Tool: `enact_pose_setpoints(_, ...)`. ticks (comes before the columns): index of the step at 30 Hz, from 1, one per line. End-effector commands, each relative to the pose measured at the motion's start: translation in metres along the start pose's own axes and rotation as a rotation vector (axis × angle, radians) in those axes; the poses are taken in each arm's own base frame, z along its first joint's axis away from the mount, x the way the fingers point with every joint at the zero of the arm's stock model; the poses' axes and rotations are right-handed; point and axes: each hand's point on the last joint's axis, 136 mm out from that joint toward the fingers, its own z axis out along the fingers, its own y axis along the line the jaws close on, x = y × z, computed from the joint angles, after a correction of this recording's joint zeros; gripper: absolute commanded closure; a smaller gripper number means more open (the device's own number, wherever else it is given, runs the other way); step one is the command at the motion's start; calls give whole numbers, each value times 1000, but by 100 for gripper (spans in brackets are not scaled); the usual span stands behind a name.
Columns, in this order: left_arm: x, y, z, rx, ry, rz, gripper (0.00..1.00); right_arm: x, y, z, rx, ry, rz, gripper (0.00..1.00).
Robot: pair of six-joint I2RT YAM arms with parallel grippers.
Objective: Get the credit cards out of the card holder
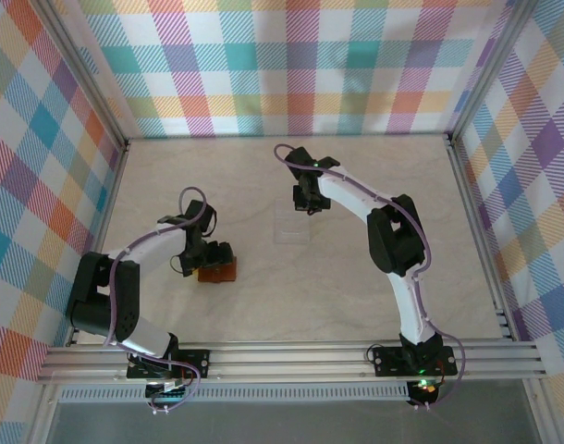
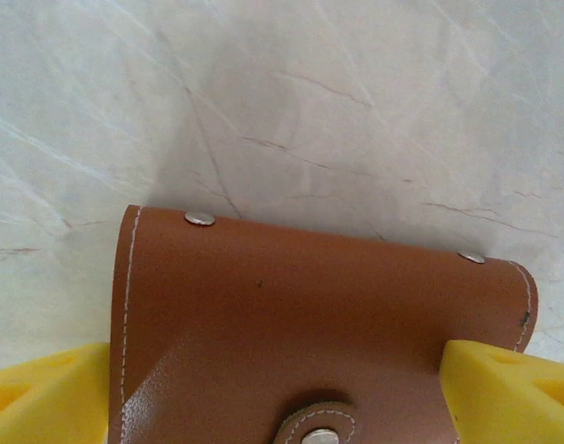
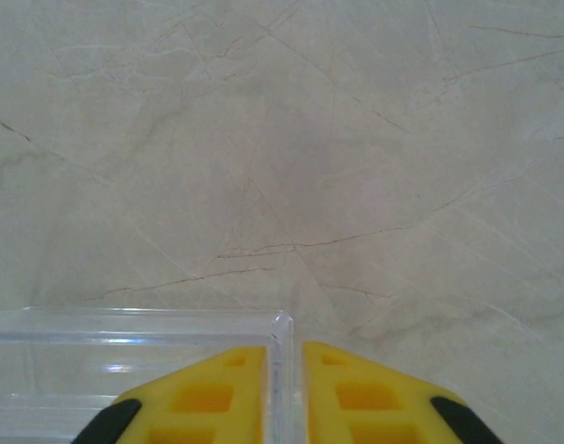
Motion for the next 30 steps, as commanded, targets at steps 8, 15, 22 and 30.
enact_pose_setpoints(8, 10, -24, 5, 42, 31, 34, 18, -5, 6, -49, -69, -39, 15, 68)
enact_pose_setpoints(15, 19, -48, 7, 70, 50, 73, 19, 4, 3, -74, -124, -47, 12, 64)
enact_pose_setpoints(22, 34, -72, 12, 84, 76, 118, 20, 21, 4, -92, -206, -40, 22, 63)
enact_pose_setpoints(30, 37, -90, 0, 104, 31, 127, 20, 45, 6, -106, -270, -9, 13, 62)
